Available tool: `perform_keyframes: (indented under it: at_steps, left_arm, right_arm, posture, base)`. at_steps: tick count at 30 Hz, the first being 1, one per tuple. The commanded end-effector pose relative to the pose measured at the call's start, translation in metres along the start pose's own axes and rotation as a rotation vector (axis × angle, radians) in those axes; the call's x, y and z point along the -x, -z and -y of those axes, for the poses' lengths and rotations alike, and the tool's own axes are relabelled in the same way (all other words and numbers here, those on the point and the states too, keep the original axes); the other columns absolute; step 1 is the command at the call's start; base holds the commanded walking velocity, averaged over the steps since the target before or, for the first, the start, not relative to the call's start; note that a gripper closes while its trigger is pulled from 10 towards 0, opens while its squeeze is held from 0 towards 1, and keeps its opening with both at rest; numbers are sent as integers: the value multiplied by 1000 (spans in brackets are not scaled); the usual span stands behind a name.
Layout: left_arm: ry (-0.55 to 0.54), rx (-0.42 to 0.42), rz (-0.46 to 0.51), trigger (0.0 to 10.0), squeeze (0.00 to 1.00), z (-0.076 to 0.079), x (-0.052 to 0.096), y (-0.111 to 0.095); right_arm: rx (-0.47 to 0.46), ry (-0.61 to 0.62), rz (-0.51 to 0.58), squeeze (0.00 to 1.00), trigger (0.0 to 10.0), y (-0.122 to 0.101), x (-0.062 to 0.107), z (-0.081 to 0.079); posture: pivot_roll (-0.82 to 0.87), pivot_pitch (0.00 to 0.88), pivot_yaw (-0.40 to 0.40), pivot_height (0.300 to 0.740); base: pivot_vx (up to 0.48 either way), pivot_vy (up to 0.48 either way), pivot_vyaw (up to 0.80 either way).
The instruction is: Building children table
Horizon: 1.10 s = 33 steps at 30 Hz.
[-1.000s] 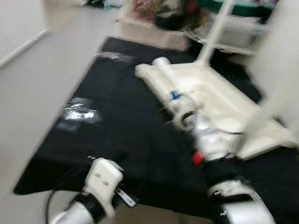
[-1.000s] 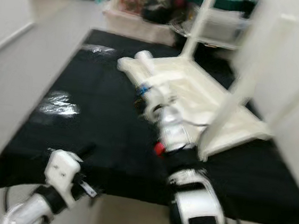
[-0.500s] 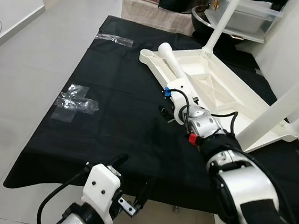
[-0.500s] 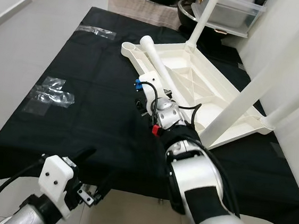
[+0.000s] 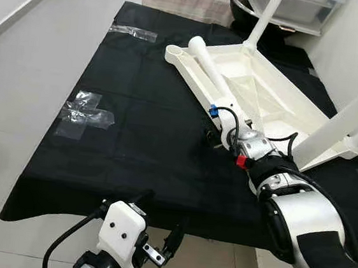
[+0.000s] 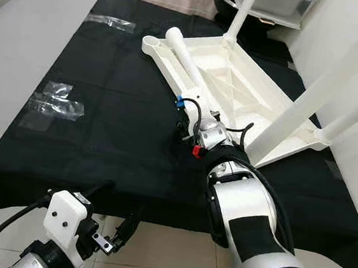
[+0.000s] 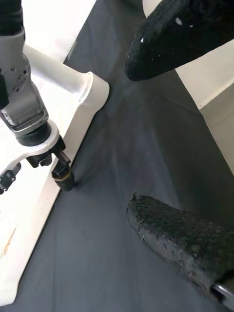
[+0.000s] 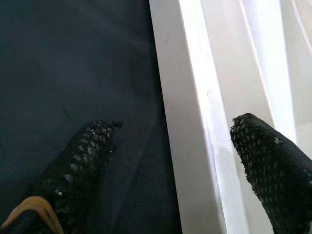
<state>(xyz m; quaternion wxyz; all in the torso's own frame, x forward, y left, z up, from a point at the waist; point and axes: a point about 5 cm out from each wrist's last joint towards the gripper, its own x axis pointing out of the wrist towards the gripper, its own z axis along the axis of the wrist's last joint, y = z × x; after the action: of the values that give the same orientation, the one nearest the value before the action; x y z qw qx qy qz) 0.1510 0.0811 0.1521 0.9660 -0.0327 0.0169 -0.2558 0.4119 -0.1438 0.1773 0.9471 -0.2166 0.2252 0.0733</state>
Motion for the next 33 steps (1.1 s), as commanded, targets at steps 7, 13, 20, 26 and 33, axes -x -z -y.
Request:
perform_keyframes:
  at_steps: [7,13,20,26,33]
  left_arm:
    - [-7,11,-15,10000,0,4,3,-2]
    - [-22,21,-20,10000,0,4,5,-3]
    - [-30,32,-35,10000,0,7,8,-4]
    - [-33,32,-37,10000,0,7,8,-5]
    - [-38,35,-49,10000,0,7,9,-4]
  right_arm:
    - [12,-101,-99,0,10000,12,1,3]
    - [90,-154,-135,0,10000,15,2,2]
    - [235,-319,-179,0,6078,13,5,-4]
    - [269,-359,-185,0,0,12,6,-6]
    - [336,-465,-166,0,0,6,8,-12]
  posture:
    - [100,219,-208,740]
    - [90,230,-212,740]
    - [83,258,-221,740]
    - [78,261,-220,740]
    - [73,262,-212,740]
  base:
    - [0,0,0]
    - [0,0,0]
    - [0,0,0]
    - [0,0,0]
    - [0,0,0]
